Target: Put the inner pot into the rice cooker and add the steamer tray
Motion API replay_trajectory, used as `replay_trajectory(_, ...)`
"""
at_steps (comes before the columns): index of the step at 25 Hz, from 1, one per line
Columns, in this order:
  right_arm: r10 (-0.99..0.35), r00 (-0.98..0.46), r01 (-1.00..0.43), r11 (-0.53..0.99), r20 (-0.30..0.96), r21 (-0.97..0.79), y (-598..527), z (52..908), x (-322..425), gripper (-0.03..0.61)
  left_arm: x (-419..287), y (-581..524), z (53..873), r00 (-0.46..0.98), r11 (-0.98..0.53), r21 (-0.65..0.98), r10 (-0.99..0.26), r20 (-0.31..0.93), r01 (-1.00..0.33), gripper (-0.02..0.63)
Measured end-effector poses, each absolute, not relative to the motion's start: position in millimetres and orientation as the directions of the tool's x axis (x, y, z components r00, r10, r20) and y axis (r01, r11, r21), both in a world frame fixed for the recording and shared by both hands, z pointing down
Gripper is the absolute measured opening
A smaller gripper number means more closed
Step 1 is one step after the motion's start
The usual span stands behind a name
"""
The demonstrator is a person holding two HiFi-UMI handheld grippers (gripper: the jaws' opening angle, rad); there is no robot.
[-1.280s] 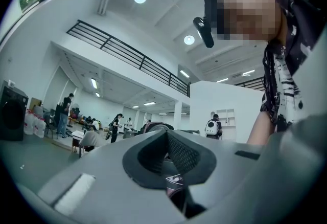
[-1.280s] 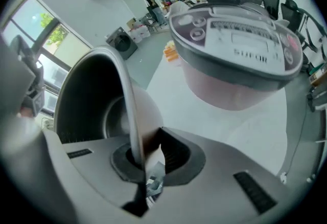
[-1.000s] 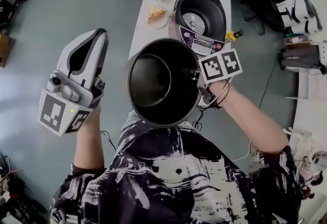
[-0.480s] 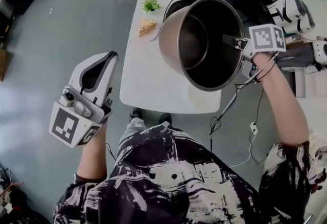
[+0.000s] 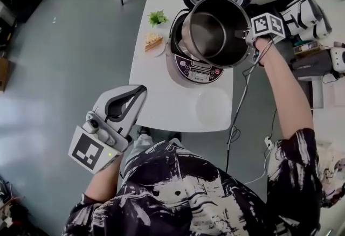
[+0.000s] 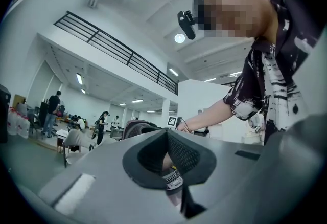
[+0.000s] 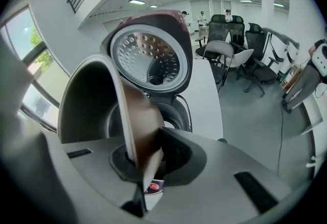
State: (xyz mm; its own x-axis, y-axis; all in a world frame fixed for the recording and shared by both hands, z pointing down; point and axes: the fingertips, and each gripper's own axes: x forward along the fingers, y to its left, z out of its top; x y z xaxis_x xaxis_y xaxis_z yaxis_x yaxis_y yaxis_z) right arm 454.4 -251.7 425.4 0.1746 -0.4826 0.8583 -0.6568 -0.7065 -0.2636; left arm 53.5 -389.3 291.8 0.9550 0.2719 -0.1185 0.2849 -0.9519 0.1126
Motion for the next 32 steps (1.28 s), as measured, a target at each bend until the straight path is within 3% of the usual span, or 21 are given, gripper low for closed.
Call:
replay_trajectory(13,-0.377,0.133,-0.547,-0.799,0.917,-0.249,-262.2,514.9,486.1,0.014,89.6,-369.1,294.0,0.934,-0.934,0.046,0.349,-0.082,0.353,0.005)
replay_trajectory(32,-0.253,0.15,-0.537,-0.833,0.956,-0.137,-258.3,563.5,492.3,0.012,151.1,-366.6,319.4,0.908,-0.905,0.08,0.418,-0.025,0.419,0.005)
